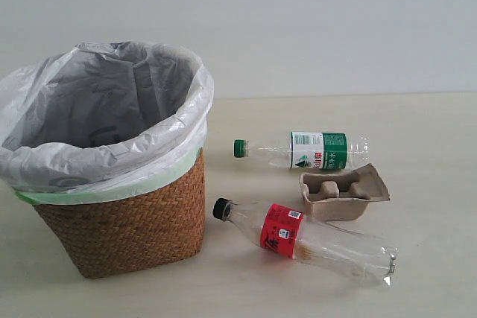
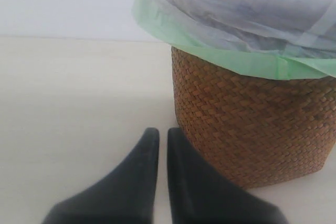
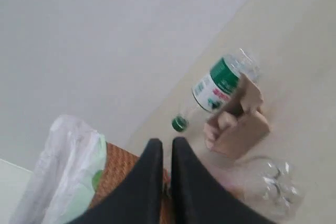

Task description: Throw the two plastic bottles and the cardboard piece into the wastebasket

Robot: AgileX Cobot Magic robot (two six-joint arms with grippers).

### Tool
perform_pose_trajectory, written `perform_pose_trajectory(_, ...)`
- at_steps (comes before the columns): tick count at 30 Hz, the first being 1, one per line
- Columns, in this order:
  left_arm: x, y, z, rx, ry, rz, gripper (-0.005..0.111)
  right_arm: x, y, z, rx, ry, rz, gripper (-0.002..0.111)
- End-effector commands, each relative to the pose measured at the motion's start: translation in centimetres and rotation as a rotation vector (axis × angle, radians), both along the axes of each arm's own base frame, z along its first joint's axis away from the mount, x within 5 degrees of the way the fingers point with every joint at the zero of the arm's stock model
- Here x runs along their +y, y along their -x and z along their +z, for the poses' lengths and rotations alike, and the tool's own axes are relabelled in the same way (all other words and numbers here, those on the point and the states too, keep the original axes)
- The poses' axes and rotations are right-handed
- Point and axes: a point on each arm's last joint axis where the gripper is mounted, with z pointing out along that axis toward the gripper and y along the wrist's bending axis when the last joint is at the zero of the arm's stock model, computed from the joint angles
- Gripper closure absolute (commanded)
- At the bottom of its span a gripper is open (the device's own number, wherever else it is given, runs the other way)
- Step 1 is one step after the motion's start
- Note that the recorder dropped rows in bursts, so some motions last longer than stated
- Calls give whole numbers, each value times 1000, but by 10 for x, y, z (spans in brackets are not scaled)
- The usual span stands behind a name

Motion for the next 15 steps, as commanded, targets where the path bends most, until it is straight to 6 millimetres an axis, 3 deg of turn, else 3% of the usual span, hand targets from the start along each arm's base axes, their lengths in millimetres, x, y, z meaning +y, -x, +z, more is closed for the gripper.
perform_pose_trajectory(1, 0, 0, -1, -2, 7, 6, 101, -1, 3, 27, -219, 134, 13, 106)
perform_pose_trajectory(5, 0, 0, -1, -2, 7, 6, 101, 8, -1, 65, -264, 345, 133, 106)
perform_pose_trajectory(8, 0, 0, -1, -2, 7, 6, 101, 23, -18, 89, -211, 495, 249, 106)
perform_pose_trajectory(10, 0, 0, -1, -2, 7, 6, 101, 39, -34, 104, -180, 685, 372, 106)
perform_pose_trajectory(15, 0, 0, -1, -2, 7, 6, 101, 83, -76, 117, 19, 1024, 744, 106)
